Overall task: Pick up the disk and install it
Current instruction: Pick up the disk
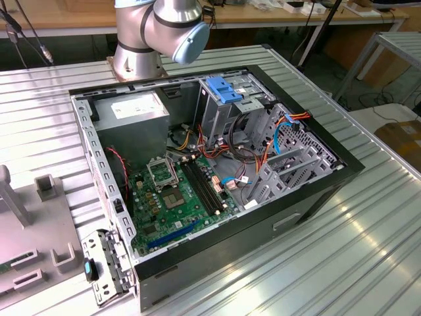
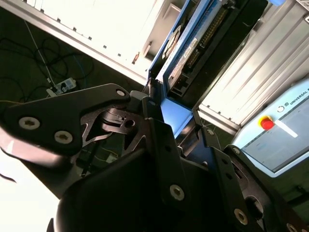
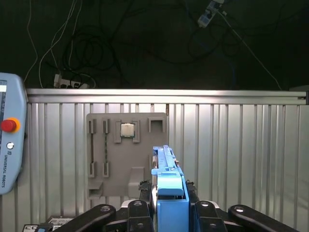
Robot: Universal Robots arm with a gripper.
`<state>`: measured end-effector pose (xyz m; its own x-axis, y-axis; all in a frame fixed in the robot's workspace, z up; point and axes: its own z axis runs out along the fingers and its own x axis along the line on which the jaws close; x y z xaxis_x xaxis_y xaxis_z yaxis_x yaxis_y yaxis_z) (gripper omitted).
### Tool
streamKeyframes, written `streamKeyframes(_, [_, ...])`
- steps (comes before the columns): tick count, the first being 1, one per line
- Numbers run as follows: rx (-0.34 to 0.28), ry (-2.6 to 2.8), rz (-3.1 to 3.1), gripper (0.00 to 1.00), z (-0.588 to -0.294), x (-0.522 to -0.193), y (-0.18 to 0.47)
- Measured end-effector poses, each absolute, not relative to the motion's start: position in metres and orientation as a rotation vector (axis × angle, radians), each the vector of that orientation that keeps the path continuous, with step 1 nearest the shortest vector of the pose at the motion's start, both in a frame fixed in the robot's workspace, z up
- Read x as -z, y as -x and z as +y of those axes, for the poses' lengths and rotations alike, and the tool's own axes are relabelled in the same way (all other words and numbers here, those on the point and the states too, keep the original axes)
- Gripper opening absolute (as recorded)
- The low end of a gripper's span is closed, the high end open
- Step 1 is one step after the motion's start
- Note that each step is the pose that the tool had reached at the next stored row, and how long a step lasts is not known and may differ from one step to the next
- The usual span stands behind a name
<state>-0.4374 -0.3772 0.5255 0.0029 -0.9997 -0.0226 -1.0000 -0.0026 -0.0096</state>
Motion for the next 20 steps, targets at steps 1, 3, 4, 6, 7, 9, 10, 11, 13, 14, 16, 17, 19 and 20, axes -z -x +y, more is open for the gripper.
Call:
streamKeyframes(1, [-0.014,2.208,2.202,0.37,-0.3772,-0.5250,0.4360])
streamKeyframes(3, [-0.014,2.208,2.202,0.37,-0.3772,-0.5244,0.4335])
streamKeyframes(4, [-0.014,2.208,2.202,0.37,-0.3772,-0.5242,0.4330])
streamKeyframes(6, [-0.014,2.208,2.202,0.37,-0.3772,-0.5239,0.4315])
streamKeyframes(7, [-0.014,2.208,2.202,0.37,-0.3772,-0.5237,0.4312])
streamKeyframes(9, [-0.014,2.208,2.202,0.37,-0.3772,-0.5236,0.4293])
streamKeyframes(10, [-0.014,2.208,2.202,0.37,-0.3771,-0.5236,0.4291])
streamKeyframes(11, [-0.014,2.208,2.202,0.37,-0.3771,-0.5237,0.4290])
streamKeyframes(13, [-0.014,2.208,2.202,0.37,-0.3770,-0.5239,0.4289])
streamKeyframes(14, [-0.014,2.208,2.202,0.37,-0.3770,-0.5238,0.4289])
streamKeyframes(16, [-0.014,2.208,2.202,0.37,-0.3770,-0.5238,0.4288])
streamKeyframes(17, [-0.014,2.208,2.202,0.37,-0.3770,-0.5238,0.4288])
streamKeyframes(19, [-0.014,2.208,2.202,0.37,-0.3770,-0.5238,0.4287])
streamKeyframes(20, [-0.014,2.208,2.202,0.37,-0.3770,-0.5239,0.4287])
